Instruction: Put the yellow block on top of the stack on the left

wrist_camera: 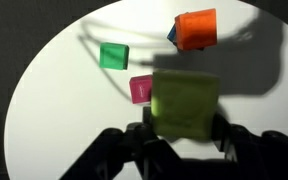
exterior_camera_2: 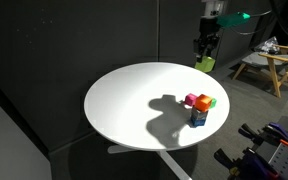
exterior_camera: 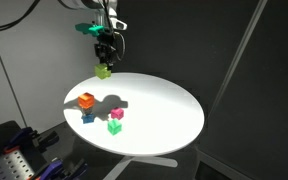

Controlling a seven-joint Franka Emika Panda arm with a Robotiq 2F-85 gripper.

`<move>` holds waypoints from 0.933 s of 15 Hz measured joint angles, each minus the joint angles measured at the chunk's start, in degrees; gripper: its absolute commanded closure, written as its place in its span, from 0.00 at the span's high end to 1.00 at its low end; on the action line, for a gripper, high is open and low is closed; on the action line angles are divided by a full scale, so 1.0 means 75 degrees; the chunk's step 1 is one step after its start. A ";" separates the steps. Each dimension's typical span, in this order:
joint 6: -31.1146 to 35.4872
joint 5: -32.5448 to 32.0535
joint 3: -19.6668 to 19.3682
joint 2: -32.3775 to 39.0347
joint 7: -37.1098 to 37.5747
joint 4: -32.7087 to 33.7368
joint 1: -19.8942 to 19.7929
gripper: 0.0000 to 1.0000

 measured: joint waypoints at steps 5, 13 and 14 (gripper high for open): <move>0.0000 0.0000 0.0044 -0.0352 -0.0201 -0.0454 0.0048 0.31; 0.0000 -0.0008 0.0239 -0.0794 -0.0297 -0.1129 0.0161 0.31; 0.0000 -0.0008 0.0269 -0.0808 -0.0297 -0.1181 0.0196 0.31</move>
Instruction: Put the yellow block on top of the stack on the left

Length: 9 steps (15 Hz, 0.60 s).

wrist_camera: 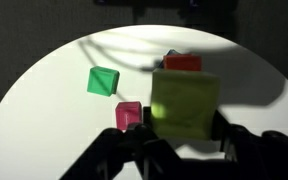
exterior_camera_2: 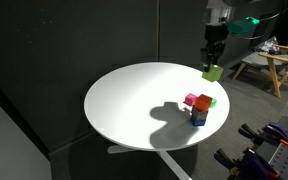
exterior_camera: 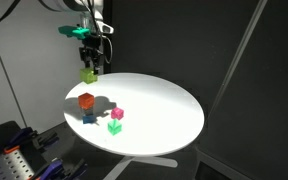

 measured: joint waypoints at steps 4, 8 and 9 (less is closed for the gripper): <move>0.0003 -0.0005 0.0119 -0.0013 0.0000 -0.0170 0.0097 0.31; 0.0020 -0.0011 0.0200 -0.0013 0.0000 -0.0290 0.0155 0.31; 0.0033 -0.0011 0.0210 -0.0013 0.0000 -0.0322 0.0166 0.31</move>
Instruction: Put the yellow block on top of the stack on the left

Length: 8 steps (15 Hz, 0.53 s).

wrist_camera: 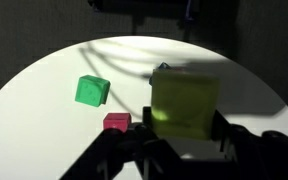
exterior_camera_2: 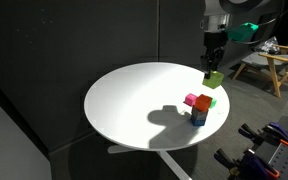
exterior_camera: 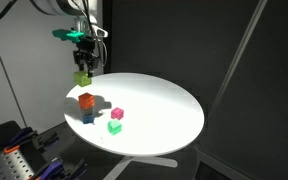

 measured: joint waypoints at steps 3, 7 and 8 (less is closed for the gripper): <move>0.0114 0.0000 0.0007 0.0003 -0.0001 -0.0091 0.0021 0.31; 0.0513 0.0000 0.0007 0.0039 -0.0005 -0.0272 0.0022 0.31; 0.0621 0.0000 0.0007 0.0068 -0.0005 -0.0305 0.0022 0.31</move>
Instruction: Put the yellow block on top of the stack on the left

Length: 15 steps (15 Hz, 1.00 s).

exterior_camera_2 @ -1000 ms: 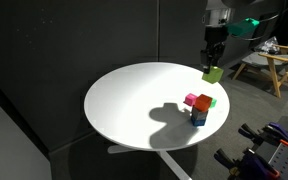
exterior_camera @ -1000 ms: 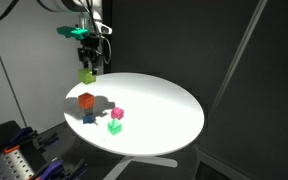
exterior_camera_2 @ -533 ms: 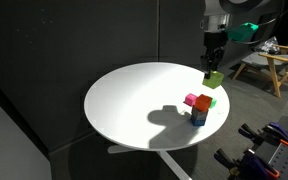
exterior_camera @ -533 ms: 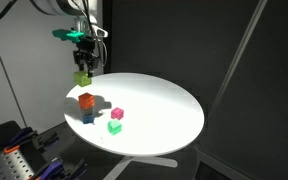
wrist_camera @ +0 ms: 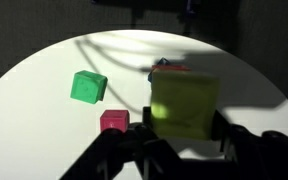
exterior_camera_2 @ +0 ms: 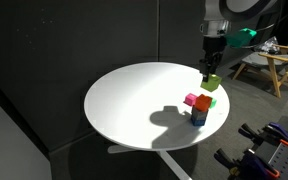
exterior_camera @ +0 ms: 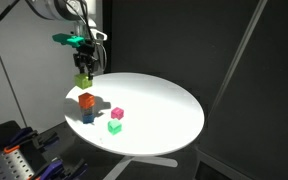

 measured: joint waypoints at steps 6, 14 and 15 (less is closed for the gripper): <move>0.0473 0.0000 0.0017 0.0237 0.0000 -0.0104 0.0003 0.31; 0.0718 0.0000 0.0048 0.0546 0.0000 -0.0107 0.0013 0.31; 0.0730 0.0000 0.0052 0.0573 0.0000 -0.0107 0.0014 0.31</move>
